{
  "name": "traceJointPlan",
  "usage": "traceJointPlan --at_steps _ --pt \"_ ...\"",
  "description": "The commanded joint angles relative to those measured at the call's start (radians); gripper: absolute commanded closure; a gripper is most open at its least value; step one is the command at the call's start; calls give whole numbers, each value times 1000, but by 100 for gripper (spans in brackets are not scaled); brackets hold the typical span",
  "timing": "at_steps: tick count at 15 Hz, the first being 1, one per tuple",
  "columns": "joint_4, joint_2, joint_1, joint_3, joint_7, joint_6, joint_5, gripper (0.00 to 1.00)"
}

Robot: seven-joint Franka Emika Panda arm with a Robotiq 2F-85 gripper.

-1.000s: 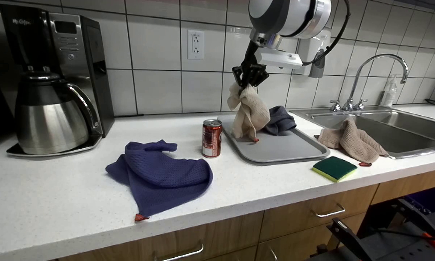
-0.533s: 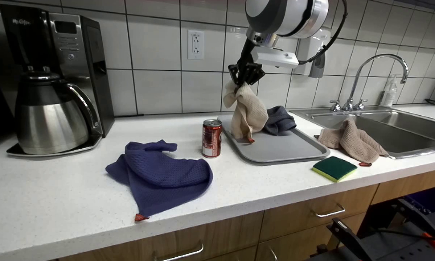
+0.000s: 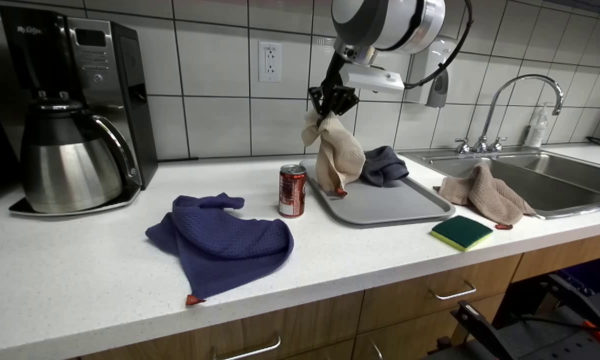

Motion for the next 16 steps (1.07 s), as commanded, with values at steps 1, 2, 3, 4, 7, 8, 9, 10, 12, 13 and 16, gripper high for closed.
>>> traceJointPlan --at_steps 1,2,3,4,7,8,9,10,12,13,16 --pt "58 49 -37 52 -93 9 74 98" --pt "71 61 -43 64 -115 7 92 98" --pt "82 72 -47 73 -134 7 106 98" --pt "93 83 -53 84 -154 7 121 98" --pt "134 124 -73 112 -207 1 152 98" --pt "145 134 -77 119 -220 1 157 98" --pt "157 145 -82 126 -234 -1 160 98" --pt "167 154 -87 134 -244 -1 161 98" --pt "182 166 -91 146 -259 -3 154 98" --pt "190 171 -94 152 -266 -4 154 98" --pt "205 188 -93 163 -282 2 142 98"
